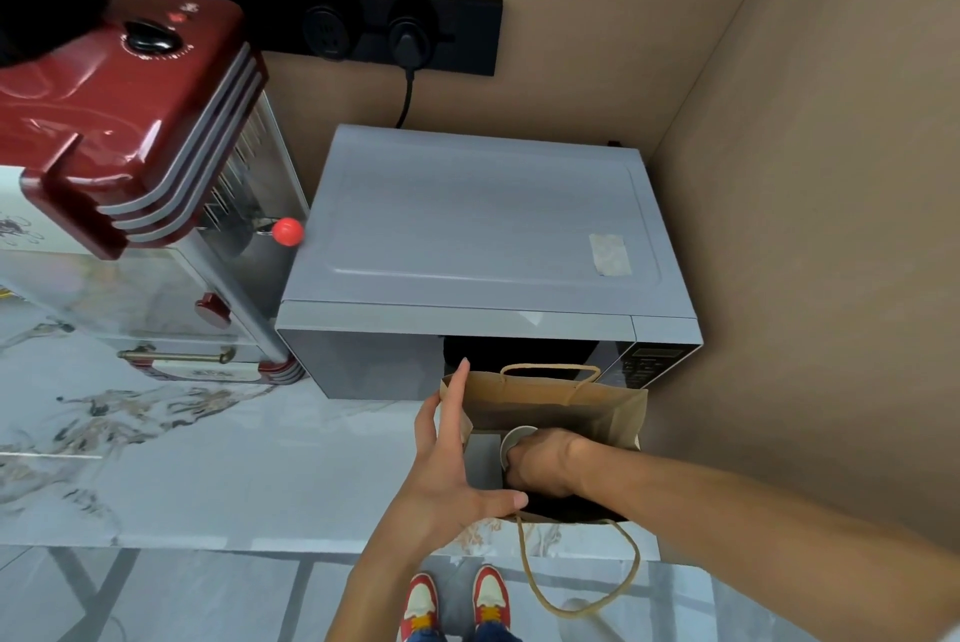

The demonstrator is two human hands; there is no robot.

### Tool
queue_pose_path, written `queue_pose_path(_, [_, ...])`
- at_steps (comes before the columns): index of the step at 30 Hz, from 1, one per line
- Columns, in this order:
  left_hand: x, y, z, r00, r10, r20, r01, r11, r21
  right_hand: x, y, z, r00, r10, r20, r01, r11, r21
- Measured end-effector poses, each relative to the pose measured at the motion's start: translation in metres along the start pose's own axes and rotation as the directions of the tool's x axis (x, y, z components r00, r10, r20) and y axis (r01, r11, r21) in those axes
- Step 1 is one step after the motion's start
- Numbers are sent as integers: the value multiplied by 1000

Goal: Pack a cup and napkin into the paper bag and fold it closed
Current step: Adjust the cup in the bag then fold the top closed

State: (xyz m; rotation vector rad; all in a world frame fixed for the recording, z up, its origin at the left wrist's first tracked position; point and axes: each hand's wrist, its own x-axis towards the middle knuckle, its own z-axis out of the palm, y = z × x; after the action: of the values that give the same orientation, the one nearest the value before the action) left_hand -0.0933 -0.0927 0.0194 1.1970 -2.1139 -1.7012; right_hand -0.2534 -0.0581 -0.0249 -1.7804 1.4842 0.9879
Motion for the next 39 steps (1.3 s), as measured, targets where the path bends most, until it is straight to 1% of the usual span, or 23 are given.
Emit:
queue_pose_path(2, [0, 0, 0, 1000, -3, 0, 3, 1000, 5, -1, 1, -1, 1000, -2, 0, 2, 1000, 17])
queue_pose_path(4, [0, -1, 0, 1000, -7, -1, 7, 1000, 7, -1, 2, 0, 1000, -18, 2, 18, 1000, -4])
queue_pose_path(8, [1, -3, 1, 1000, -4, 2, 4, 1000, -6, 2, 4, 5, 999, -52, 0, 52, 992, -113])
queue_pose_path(12, [2, -3, 0, 1000, -2, 4, 2, 1000, -20, 3, 5, 5, 999, -47, 1, 47, 997, -67])
queue_pose_path(15, [3, -2, -1, 1000, -5, 10, 5, 1000, -24, 1, 5, 6, 995, -97, -22, 93, 985, -145])
queue_pose_path(20, [1, 1, -2, 999, -11, 34, 13, 998, -60, -12, 6, -1, 993, -97, -72, 86, 985, -147])
queue_pose_path(21, [0, 1, -3, 999, -12, 38, 15, 997, -69, -19, 6, -6, 992, -84, -89, 73, 989, -127])
queue_pose_path(23, [-1, 3, -4, 999, -15, 50, 20, 996, -92, -37, 5, -16, 992, -37, -122, 35, 999, -24])
queue_pose_path(25, [-1, 3, -4, 998, -21, 62, 28, 993, -111, -58, 5, -29, 982, 20, -187, 13, 985, 169])
queue_pose_path(27, [-1, 3, -4, 997, -30, 69, 38, 992, -120, -85, 6, -40, 965, 60, -255, 47, 919, 392])
queue_pose_path(28, [0, 3, -4, 997, -33, 70, 41, 992, -123, -100, 8, -43, 954, 73, -292, 78, 877, 475])
queue_pose_path(30, [0, 2, -5, 997, -35, 74, 44, 990, -135, -134, 11, -46, 924, 119, -363, 136, 785, 604])
queue_pose_path(32, [0, 3, -5, 997, -29, 76, 40, 990, -137, -167, 16, -39, 877, 230, -421, 180, 657, 733])
queue_pose_path(33, [-1, 4, -5, 997, -27, 72, 36, 991, -128, -180, 19, -33, 845, 310, -436, 201, 571, 796])
queue_pose_path(34, [0, 4, -5, 997, -26, 68, 34, 992, -118, -190, 21, -26, 796, 410, -445, 228, 477, 849])
queue_pose_path(35, [0, 4, -4, 997, -26, 66, 34, 993, -111, -196, 24, -19, 718, 534, -447, 258, 393, 883])
queue_pose_path(36, [-1, 5, -4, 997, -28, 67, 35, 994, -106, -198, 26, -9, 618, 658, -432, 280, 329, 902])
queue_pose_path(37, [-1, 5, -4, 997, -26, 68, 33, 994, -105, -196, 28, 1, 530, 750, -395, 289, 278, 916])
queue_pose_path(38, [-1, 4, -5, 997, -21, 69, 28, 994, -108, -191, 28, 10, 498, 797, -342, 270, 232, 934])
queue_pose_path(39, [-1, 5, -5, 998, -15, 68, 22, 994, -108, -182, 28, 17, 533, 796, -285, 235, 184, 954])
